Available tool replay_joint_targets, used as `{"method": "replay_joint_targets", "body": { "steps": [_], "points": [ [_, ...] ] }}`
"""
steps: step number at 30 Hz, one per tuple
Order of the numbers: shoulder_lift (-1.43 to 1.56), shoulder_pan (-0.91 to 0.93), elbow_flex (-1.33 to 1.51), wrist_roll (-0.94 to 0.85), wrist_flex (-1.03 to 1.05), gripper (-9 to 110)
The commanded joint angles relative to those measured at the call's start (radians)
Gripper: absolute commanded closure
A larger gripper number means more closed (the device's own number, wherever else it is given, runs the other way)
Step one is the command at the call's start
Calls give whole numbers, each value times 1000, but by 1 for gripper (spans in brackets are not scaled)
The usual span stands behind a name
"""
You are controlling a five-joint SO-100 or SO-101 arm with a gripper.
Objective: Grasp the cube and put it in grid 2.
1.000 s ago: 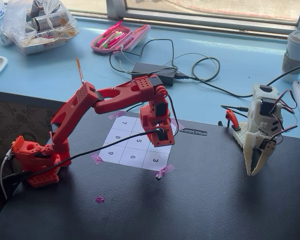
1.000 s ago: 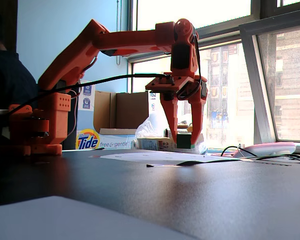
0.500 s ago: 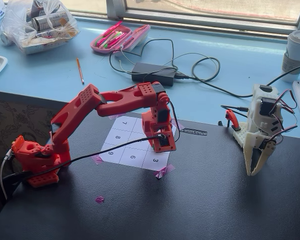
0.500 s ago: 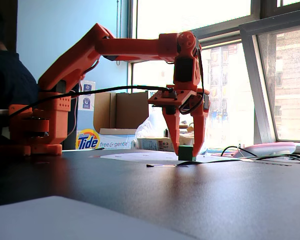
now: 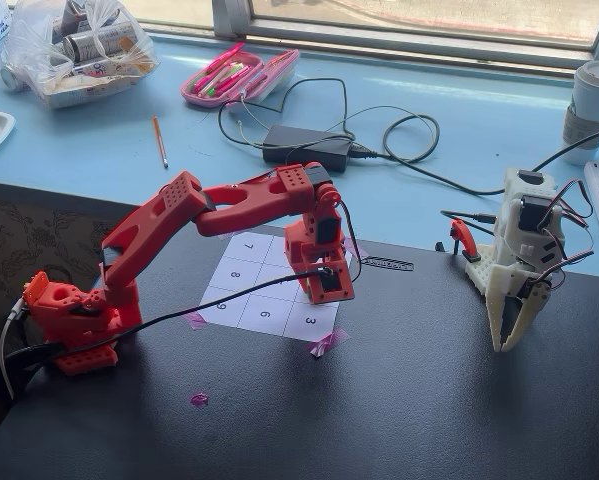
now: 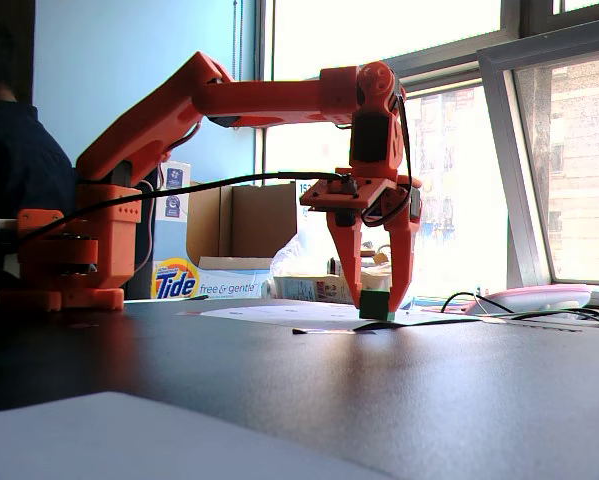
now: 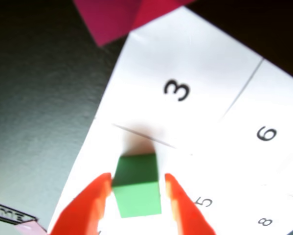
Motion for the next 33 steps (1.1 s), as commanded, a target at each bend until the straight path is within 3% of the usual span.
{"method": "replay_joint_targets", "body": {
  "steps": [1, 5, 11, 17, 28, 33],
  "points": [
    [66, -14, -43, -17, 40, 77],
    [106, -17, -43, -25, 95, 64],
    [216, -5, -32, -40, 140, 62],
    [520, 77, 44, -48, 169, 62],
    [1132, 463, 502, -138, 130, 58],
    [1410, 580, 946, -187, -80, 59]
  ]
}}
